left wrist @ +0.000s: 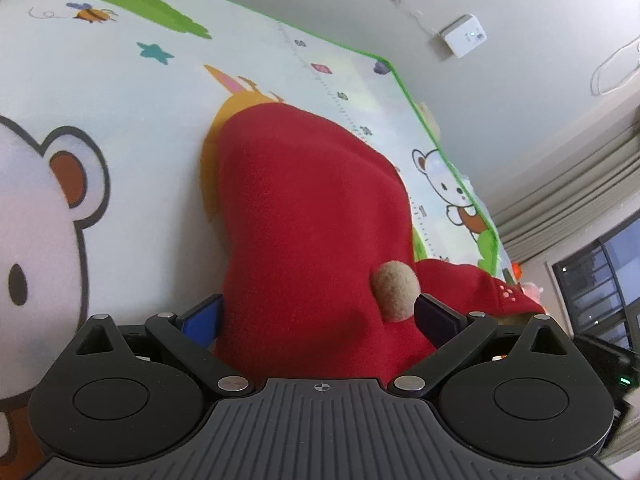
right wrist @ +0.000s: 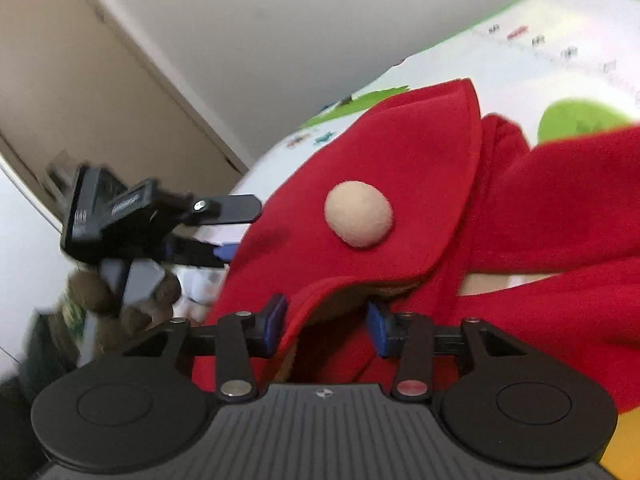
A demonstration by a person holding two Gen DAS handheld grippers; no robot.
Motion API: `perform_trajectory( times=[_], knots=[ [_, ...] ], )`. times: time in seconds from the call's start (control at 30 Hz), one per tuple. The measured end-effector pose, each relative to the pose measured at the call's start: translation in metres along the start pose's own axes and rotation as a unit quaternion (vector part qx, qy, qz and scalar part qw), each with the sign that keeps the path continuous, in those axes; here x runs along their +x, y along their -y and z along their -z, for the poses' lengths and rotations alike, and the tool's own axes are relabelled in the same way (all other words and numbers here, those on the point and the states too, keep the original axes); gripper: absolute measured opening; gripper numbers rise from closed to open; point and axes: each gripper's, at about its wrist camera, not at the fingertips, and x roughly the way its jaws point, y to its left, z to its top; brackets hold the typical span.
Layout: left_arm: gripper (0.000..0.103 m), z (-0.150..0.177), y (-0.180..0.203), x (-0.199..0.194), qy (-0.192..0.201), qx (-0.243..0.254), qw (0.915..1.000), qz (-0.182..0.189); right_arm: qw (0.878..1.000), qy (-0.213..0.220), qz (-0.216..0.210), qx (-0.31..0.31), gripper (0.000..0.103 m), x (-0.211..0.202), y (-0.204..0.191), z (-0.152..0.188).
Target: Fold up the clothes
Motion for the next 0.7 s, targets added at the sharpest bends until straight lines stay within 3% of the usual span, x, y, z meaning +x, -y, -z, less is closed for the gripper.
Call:
perform_trajectory(
  times=[0.1,0.17,0.23,0.3,0.4,0.53,0.7],
  knots=[
    [0.101,-0.001,0.028,-0.013,0.012,0.036,0.9987,0.035,0.997,0.052,-0.049,-0.034,0.043,-0.032,-0.014,-0.008],
    [0.101,-0.002,0.052,-0.019,0.019,0.074,0.9955,0.056,0.993,0.074,-0.023,-0.090,0.043,-0.055,-0.027,-0.008],
    [0.101,-0.002,0.073,-0.021,0.025,0.110,0.9913,0.069,0.988,0.071,0.044,-0.131,0.044,-0.065,-0.030,-0.001],
    [0.101,0.002,0.086,-0.016,0.024,0.147,0.9872,0.057,0.981,0.050,0.117,-0.144,0.046,-0.063,-0.021,0.013],
    [0.101,0.009,0.091,-0.005,0.018,0.183,0.9830,0.003,0.966,0.002,0.208,-0.153,0.046,-0.044,-0.003,0.043],
    [0.101,0.010,0.077,-0.005,0.004,0.181,0.9825,-0.043,0.955,-0.007,0.229,-0.190,0.053,-0.038,-0.004,0.059],
    [0.101,0.004,0.074,-0.026,0.026,0.200,0.9781,-0.053,0.953,0.071,0.201,-0.217,0.078,-0.069,-0.024,0.041]
  ],
)
